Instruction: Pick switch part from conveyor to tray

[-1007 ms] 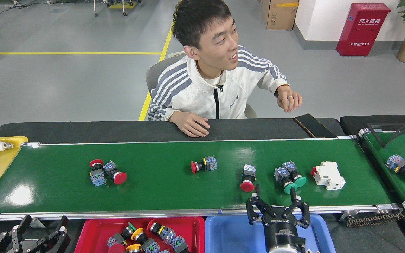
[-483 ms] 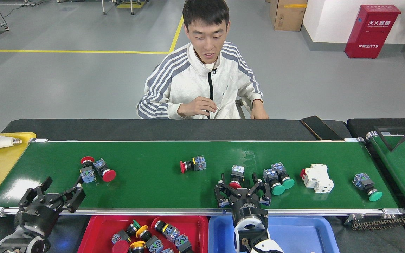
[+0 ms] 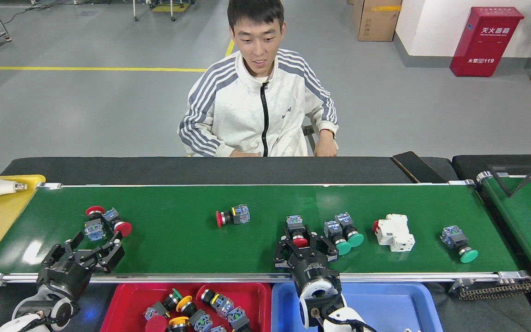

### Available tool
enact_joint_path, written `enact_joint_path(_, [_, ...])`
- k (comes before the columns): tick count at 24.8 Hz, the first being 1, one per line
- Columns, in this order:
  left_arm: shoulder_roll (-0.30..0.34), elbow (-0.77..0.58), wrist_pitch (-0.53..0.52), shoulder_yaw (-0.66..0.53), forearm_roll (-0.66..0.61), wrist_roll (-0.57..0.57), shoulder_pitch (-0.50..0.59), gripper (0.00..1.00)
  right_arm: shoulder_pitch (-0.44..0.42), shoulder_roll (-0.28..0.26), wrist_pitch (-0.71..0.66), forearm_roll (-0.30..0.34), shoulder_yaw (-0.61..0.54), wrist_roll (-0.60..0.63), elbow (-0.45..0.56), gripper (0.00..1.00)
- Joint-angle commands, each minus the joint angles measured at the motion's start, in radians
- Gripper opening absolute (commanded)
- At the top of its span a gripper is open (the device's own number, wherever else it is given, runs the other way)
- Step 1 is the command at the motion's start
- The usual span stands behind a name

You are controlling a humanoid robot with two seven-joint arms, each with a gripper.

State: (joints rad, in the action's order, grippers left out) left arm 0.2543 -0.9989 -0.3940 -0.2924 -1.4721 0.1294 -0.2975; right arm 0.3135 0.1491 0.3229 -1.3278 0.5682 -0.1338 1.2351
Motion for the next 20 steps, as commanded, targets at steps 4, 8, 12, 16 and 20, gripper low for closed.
enact_joint_path(4, [0.062, 0.079, 0.136, 0.001, -0.001, -0.068, -0.029, 0.97, -0.008, -0.031, -0.153, -0.002, 0.171, 0.005, 0.179, 0.08])
enact_joint_path(8, [0.074, 0.148, 0.155, -0.005, 0.009, -0.114, -0.046, 0.72, -0.059, -0.048, -0.343, -0.011, 0.305, 0.01, 0.265, 1.0])
enact_joint_path(12, [0.068, 0.177, 0.152, -0.005, 0.013, -0.139, -0.048, 0.34, -0.076, -0.045, -0.398, -0.01, 0.309, 0.01, 0.268, 1.0])
enact_joint_path(16, [0.069, 0.194, 0.145, -0.004, 0.041, -0.179, -0.048, 0.17, -0.083, -0.051, -0.389, -0.004, 0.272, 0.011, 0.314, 1.0])
enact_joint_path(20, [0.065, 0.171, 0.115, 0.002, 0.049, -0.2, -0.028, 0.13, -0.206, -0.062, -0.357, -0.002, 0.004, 0.025, 0.408, 1.0])
